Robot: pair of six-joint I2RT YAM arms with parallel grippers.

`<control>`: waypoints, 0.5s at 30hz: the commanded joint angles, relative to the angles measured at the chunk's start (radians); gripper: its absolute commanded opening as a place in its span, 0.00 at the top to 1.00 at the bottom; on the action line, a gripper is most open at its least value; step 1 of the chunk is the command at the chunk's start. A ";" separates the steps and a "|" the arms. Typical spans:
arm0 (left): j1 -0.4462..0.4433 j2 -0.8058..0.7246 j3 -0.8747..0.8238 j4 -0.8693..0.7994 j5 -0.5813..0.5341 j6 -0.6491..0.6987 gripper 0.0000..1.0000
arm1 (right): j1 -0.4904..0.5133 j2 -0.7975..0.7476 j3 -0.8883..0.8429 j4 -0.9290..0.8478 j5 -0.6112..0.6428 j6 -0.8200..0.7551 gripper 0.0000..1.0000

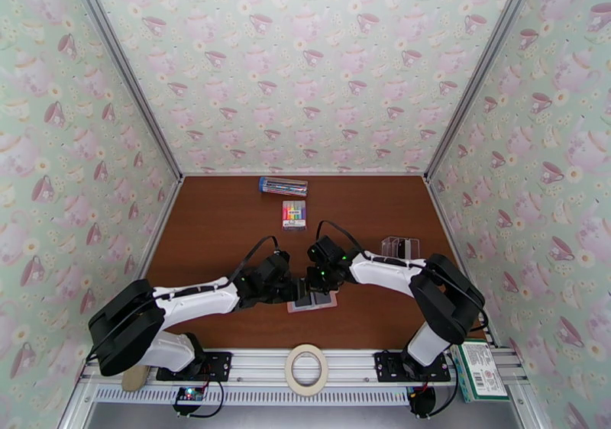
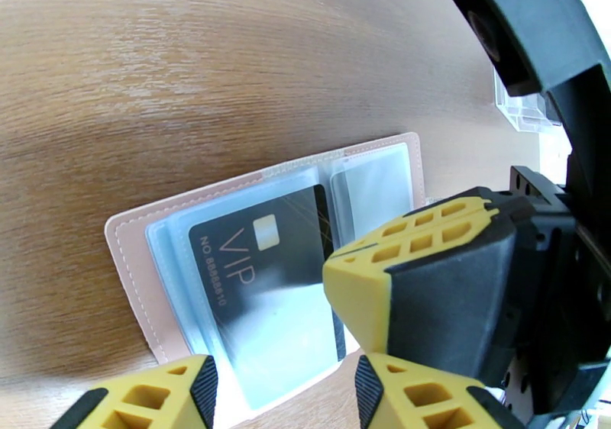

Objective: Put the credit cards into the card holder

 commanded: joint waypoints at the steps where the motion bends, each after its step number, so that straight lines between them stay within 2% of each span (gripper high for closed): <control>1: 0.001 -0.002 0.010 0.016 0.007 0.003 0.46 | 0.009 0.022 0.021 -0.022 0.017 -0.017 0.95; 15: 0.001 -0.004 0.009 0.018 0.010 0.003 0.43 | 0.009 0.034 0.021 -0.038 0.034 -0.021 0.95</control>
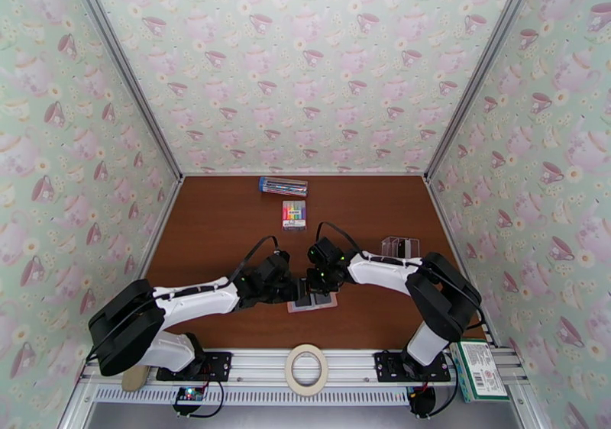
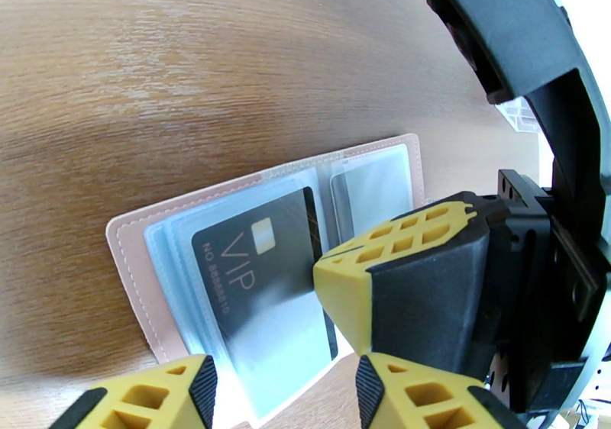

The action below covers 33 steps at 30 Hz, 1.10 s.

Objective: Put the credit cards into the card holder

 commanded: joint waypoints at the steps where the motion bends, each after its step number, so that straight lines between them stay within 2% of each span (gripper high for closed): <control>1: 0.001 -0.002 0.010 0.016 0.012 0.003 0.43 | 0.007 0.020 0.020 -0.027 0.027 -0.021 0.95; 7: -0.001 0.017 0.012 0.028 0.024 0.000 0.40 | 0.007 0.020 0.020 -0.027 0.024 -0.020 0.96; 33: -0.024 0.059 0.049 0.063 0.051 0.001 0.40 | 0.006 0.025 0.024 -0.024 0.020 -0.021 0.96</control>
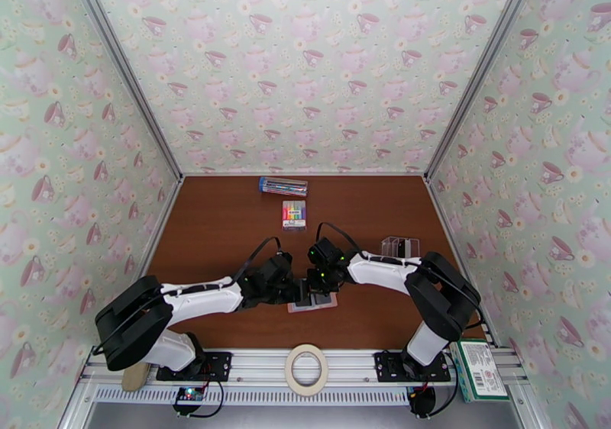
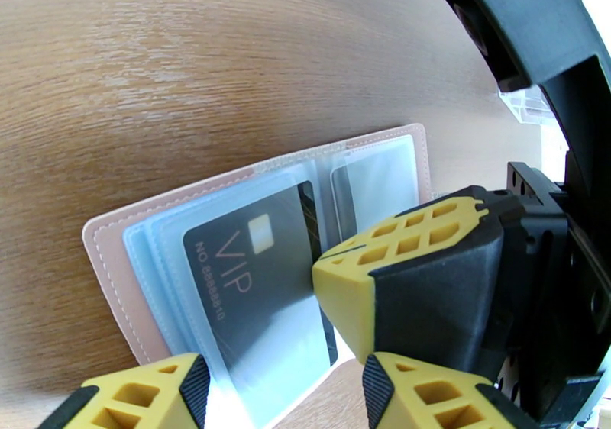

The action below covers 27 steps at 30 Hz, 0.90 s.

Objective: Put the credit cards into the card holder

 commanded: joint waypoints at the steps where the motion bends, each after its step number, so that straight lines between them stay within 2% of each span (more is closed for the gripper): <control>1: -0.014 0.016 0.046 0.030 0.030 0.001 0.40 | 0.007 0.019 0.025 -0.018 0.019 -0.013 0.96; 27: -0.025 0.004 0.058 0.064 0.045 0.004 0.40 | 0.006 0.010 0.028 -0.001 -0.004 -0.005 0.96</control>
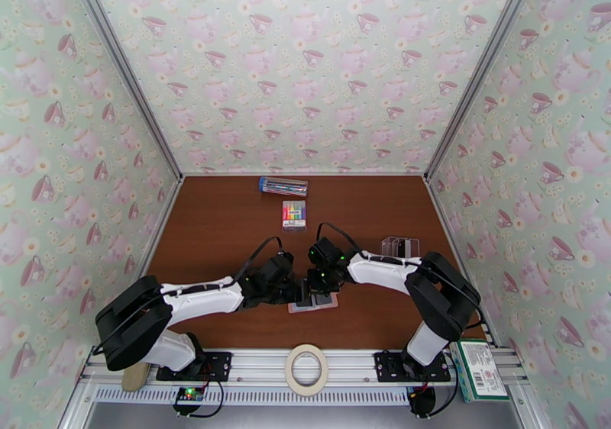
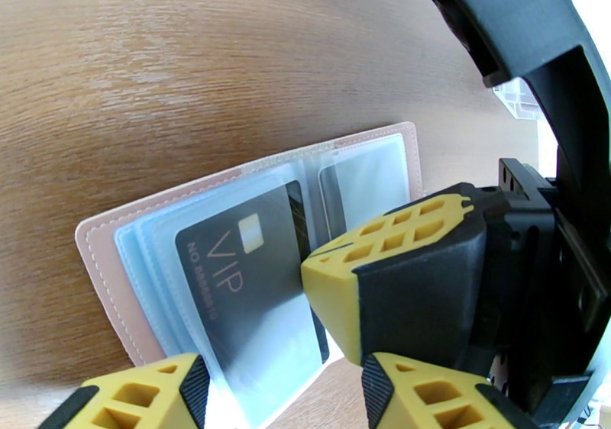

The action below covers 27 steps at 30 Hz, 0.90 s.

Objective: Put the credit cards into the card holder

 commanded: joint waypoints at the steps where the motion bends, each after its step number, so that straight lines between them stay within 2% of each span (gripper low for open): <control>1: -0.019 0.003 0.045 0.076 0.047 0.004 0.40 | 0.007 0.006 0.023 0.018 -0.006 -0.003 0.96; 5: -0.021 -0.001 0.046 0.084 0.049 0.004 0.40 | 0.007 -0.012 0.023 0.018 -0.003 -0.002 0.96; 10: -0.022 -0.006 0.046 0.088 0.048 0.004 0.40 | 0.007 -0.037 0.019 0.020 0.005 0.005 0.89; 16: -0.026 -0.005 0.046 0.103 0.056 -0.001 0.40 | 0.007 -0.064 0.014 0.021 0.022 0.008 0.85; 23: -0.030 0.003 0.053 0.101 0.051 -0.004 0.40 | 0.007 -0.077 0.009 0.019 0.032 0.005 0.84; 27: -0.032 -0.010 0.053 0.082 0.032 0.002 0.40 | 0.007 -0.093 0.005 0.028 0.032 0.002 0.79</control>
